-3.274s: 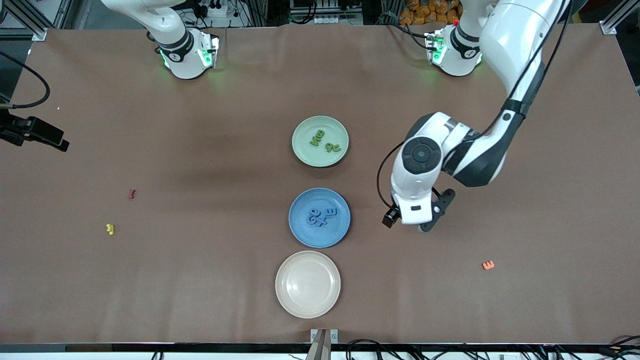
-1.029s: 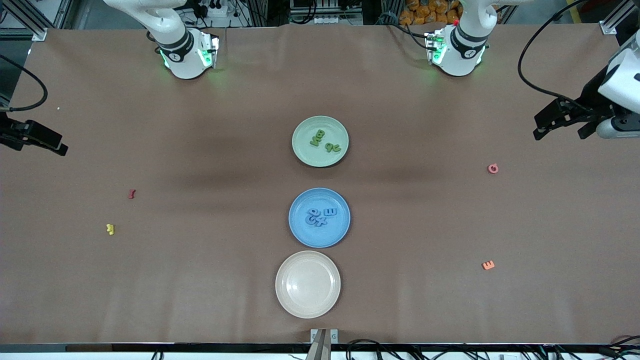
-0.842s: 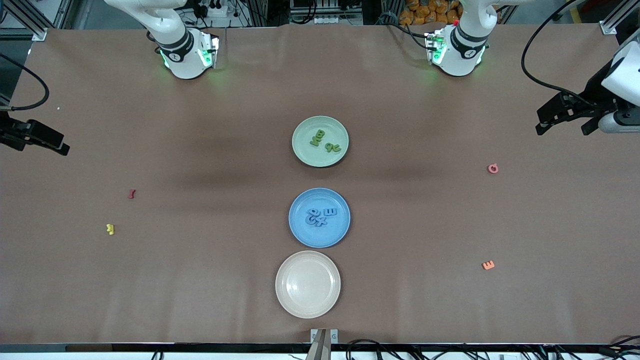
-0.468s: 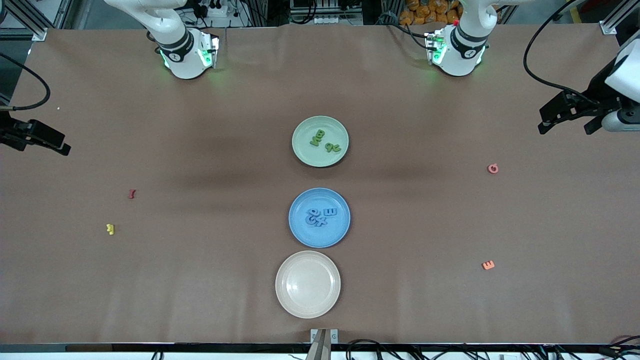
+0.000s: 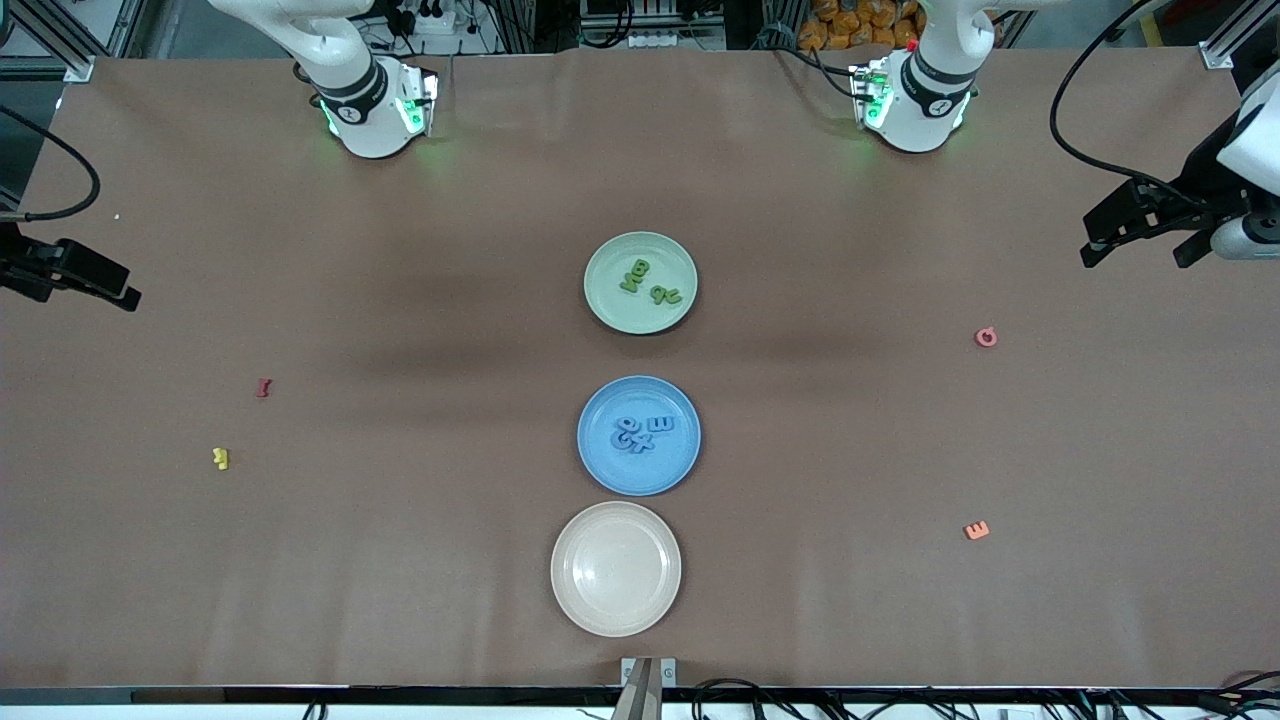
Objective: Sort letters by color into matching plates
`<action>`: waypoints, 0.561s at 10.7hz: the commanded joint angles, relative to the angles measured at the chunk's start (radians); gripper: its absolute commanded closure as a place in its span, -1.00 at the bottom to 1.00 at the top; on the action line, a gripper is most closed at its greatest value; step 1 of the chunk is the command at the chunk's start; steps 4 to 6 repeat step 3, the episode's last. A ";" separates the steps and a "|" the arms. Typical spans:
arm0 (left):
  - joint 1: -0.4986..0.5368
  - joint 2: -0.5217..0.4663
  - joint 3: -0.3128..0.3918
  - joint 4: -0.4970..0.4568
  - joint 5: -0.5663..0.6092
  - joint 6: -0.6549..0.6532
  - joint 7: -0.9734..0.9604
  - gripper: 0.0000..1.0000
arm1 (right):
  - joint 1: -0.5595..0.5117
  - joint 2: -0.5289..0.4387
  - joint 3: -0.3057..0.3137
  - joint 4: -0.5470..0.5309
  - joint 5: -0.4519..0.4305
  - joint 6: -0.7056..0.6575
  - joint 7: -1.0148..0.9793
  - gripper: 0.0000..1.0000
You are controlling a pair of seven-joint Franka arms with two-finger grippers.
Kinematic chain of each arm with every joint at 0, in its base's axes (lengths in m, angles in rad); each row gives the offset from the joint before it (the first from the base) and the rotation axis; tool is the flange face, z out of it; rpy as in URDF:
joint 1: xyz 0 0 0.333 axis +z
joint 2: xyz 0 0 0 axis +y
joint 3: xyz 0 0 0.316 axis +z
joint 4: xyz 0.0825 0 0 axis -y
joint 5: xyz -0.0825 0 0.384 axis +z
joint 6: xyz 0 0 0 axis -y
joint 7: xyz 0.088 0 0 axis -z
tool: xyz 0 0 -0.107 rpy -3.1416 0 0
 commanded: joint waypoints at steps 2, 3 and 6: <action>0.005 -0.012 -0.001 0.013 0.013 -0.022 0.024 -1.00 | -0.021 -0.004 0.022 0.006 -0.012 -0.002 0.013 -1.00; 0.005 -0.012 -0.001 0.013 0.013 -0.022 0.024 -1.00 | -0.021 -0.004 0.022 0.006 -0.014 -0.002 0.013 -1.00; 0.005 -0.012 -0.001 0.013 0.013 -0.022 0.024 -1.00 | -0.021 -0.004 0.022 0.006 -0.014 -0.002 0.013 -1.00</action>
